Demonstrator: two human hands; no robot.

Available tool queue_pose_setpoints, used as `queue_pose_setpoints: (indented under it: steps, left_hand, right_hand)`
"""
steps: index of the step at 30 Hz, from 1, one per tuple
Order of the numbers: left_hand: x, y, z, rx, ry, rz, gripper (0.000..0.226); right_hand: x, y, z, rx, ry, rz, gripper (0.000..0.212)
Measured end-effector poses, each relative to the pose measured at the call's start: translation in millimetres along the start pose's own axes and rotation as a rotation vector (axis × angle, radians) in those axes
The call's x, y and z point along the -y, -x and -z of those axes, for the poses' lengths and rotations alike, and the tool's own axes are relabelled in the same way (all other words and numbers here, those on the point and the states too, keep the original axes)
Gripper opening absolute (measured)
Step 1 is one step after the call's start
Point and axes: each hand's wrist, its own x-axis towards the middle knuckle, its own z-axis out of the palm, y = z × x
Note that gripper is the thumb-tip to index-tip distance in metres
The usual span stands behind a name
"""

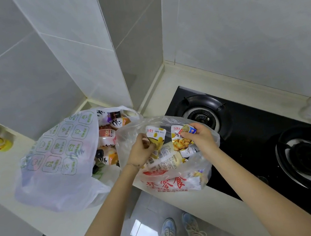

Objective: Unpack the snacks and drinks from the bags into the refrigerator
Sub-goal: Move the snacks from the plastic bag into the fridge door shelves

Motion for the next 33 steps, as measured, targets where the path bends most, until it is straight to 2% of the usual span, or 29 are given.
queue_pose_setpoints:
  steps: [5,8,11,15,18,23,27,30,33]
  left_hand:
    - [-6,15,10,0.01,0.305,0.05,0.015]
    - [-13,31,22,-0.01,0.459,0.083,0.03]
    - [-23,48,36,-0.054,0.495,0.071,0.041]
    - [-33,77,36,-0.188,0.566,0.05,0.043]
    - [-34,105,16,-0.288,0.621,0.011,0.029]
    - [-24,164,-36,-0.526,0.703,0.034,0.039]
    - [-16,222,-66,-0.639,0.722,0.033,0.024]
    - [-8,270,-69,-0.809,0.721,0.056,0.028]
    - [-1,316,-68,-0.912,0.751,0.077,0.028]
  right_hand:
    - [9,8,-5,0.028,-0.05,-0.009,0.017]
    - [20,15,-13,0.07,-0.099,0.005,0.026]
    - [29,21,-21,0.142,-0.089,0.056,0.028]
    - [37,32,-23,0.244,-0.035,0.113,0.029]
    - [34,42,-15,0.334,-0.008,0.121,0.032]
    - [20,73,9,0.482,0.06,0.123,0.025]
    - [6,104,17,0.594,0.104,0.128,0.023]
    - [-3,136,7,0.7,0.051,0.084,0.023]
    - [-17,167,-9,0.81,0.07,0.047,0.031]
